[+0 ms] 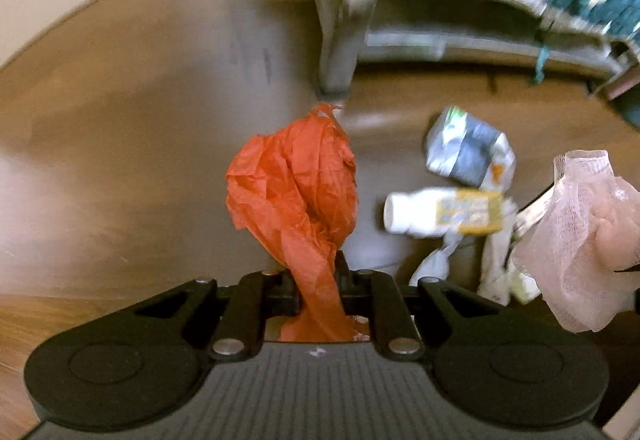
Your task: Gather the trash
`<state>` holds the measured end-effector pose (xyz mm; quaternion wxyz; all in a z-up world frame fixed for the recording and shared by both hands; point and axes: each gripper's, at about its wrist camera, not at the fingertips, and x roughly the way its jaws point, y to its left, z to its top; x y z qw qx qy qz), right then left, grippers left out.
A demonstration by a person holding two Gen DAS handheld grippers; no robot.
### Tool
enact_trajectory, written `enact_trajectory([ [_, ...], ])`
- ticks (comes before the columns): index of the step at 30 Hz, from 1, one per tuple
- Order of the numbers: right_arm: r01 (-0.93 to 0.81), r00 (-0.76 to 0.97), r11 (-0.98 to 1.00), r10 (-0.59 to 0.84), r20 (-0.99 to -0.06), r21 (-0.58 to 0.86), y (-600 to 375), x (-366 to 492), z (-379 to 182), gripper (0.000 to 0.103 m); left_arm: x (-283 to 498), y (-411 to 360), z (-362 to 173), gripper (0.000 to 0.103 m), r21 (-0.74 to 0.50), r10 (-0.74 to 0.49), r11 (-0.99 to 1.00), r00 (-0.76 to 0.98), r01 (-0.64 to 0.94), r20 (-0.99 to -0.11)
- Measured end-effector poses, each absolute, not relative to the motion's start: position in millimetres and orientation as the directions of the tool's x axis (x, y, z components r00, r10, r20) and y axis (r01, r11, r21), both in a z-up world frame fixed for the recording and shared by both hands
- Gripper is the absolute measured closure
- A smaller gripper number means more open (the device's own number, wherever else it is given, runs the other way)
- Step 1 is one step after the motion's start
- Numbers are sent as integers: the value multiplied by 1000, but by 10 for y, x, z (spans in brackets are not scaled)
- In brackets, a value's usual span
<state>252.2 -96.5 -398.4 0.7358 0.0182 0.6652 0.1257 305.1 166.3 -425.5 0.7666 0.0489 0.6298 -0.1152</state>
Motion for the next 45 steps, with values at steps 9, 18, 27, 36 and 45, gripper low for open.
enact_trajectory([
  [9, -225, 283, 954, 260, -923, 199, -948, 2310, -2809, 93, 2871, 1624, -2977, 89, -43, -138, 967, 375, 252, -917],
  [18, -270, 477, 945, 296, -828, 182, -1118, 1939, -1574, 93, 2409, 1397, -1560, 89, 0, -153, 968, 590, 252, -793],
  [27, -287, 591, 944, 308, -745, 163, -1289, 1620, -767, 93, 2030, 1113, -632, 89, 37, -154, 967, 696, 251, -701],
  [36, -274, 704, 951, 298, -644, 140, -1514, 1656, -6, 93, 1954, 893, 87, 89, 8, -201, 965, 755, 264, -625],
  [45, -234, 815, 969, 238, -528, 75, -1741, 2103, 684, 93, 2248, 662, 801, 89, 1, -239, 960, 825, 279, -512],
])
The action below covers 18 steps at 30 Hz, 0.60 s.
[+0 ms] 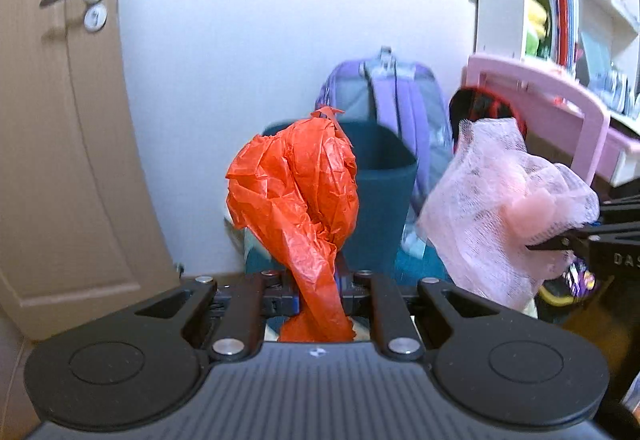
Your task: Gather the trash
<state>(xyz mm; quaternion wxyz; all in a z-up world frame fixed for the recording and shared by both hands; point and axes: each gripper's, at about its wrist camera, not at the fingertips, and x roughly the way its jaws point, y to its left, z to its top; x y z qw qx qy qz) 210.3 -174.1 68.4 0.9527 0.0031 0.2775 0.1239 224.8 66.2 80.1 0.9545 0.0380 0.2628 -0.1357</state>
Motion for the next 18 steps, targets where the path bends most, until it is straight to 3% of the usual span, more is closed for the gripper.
enact_trajectory([
  [18, -162, 869, 987, 136, -475, -14, -1729, 3555, 1070, 93, 3547, 133, 1323, 89, -3, -272, 949, 811, 316, -518],
])
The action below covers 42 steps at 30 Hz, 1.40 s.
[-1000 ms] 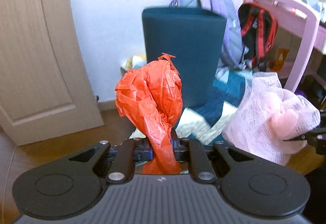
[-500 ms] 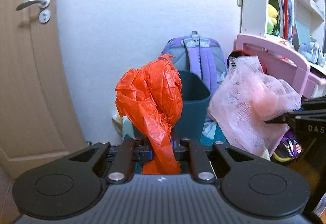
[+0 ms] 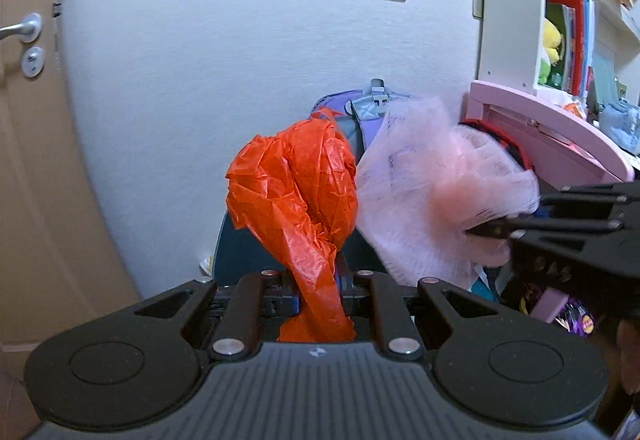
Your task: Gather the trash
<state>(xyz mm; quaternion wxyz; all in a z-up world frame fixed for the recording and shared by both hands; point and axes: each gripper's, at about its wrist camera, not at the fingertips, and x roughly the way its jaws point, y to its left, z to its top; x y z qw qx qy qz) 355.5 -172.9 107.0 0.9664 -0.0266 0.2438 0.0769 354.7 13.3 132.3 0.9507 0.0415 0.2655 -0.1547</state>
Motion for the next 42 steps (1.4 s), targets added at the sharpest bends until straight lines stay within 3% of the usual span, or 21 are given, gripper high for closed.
enact_trajectory([
  [10, -147, 847, 989, 107, -520, -35, -1732, 4307, 773, 93, 4403, 11, 1275, 89, -64, -280, 956, 817, 287, -504],
  [19, -203, 782, 977, 122, -611, -65, -1561, 4684, 377, 93, 4930, -7, 688, 89, -74, -254, 961, 743, 267, -619],
  [31, -279, 715, 949, 106, -691, -143, -1378, 4813, 152, 81, 5166, 27, 234, 86, -63, -221, 963, 633, 263, -742],
  [34, -275, 719, 952, 112, -686, -134, -1414, 4819, 155, 70, 5176, -44, 206, 80, -45, -216, 959, 624, 278, -751],
  [38, -270, 726, 955, 116, -677, -126, -1480, 4764, 195, 65, 5155, -95, 220, 70, -23, -197, 962, 632, 273, -749],
  [41, -264, 737, 958, 123, -665, -116, -1542, 4685, 271, 63, 5103, -83, 275, 44, -14, -181, 967, 649, 253, -739],
  [42, -264, 740, 958, 128, -660, -110, -1565, 4649, 306, 60, 5061, -62, 312, 40, -10, -178, 969, 663, 249, -727],
])
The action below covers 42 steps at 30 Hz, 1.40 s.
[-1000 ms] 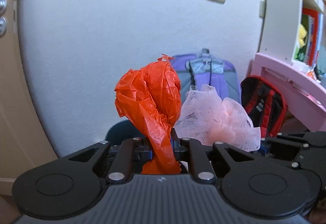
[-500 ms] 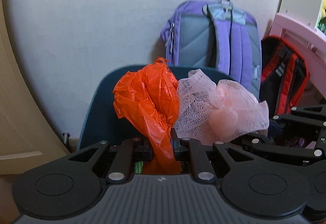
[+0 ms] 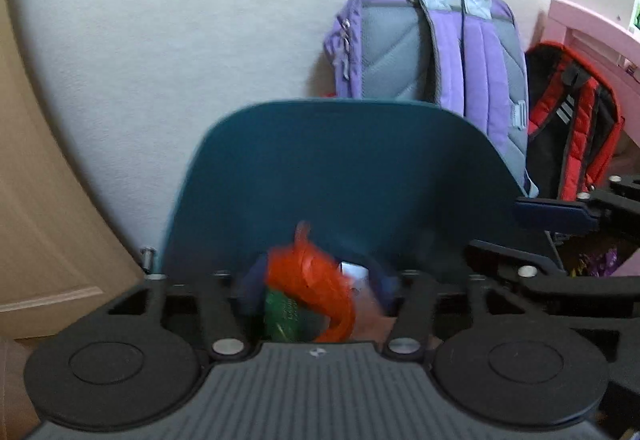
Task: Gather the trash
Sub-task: 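Open both tools to drop the red bag and pink mesh into the wastebasket, then lower both tools from the wastebasket toward the trash on the floor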
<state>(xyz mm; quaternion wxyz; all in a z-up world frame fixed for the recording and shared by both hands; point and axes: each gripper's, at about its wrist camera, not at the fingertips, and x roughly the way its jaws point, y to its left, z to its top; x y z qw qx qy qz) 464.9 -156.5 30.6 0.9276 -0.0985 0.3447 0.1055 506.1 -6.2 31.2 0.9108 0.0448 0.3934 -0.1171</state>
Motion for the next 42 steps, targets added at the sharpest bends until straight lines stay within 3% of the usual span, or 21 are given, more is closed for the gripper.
enact_trajectory([
  [23, -291, 792, 955, 204, -575, -62, -1717, 3061, 1133, 42, 3353, 154, 1222, 22, -22, -232, 960, 753, 278, -615],
  [29, -307, 777, 951, 225, -587, -41, -1804, 2629, 1091, 39, 2873, 221, 1183, 22, -8, -230, 959, 766, 282, -600],
  [42, -351, 714, 936, 287, -639, 28, -1796, 1971, 535, 20, 2146, 303, 660, 22, 5, -218, 957, 732, 289, -645],
])
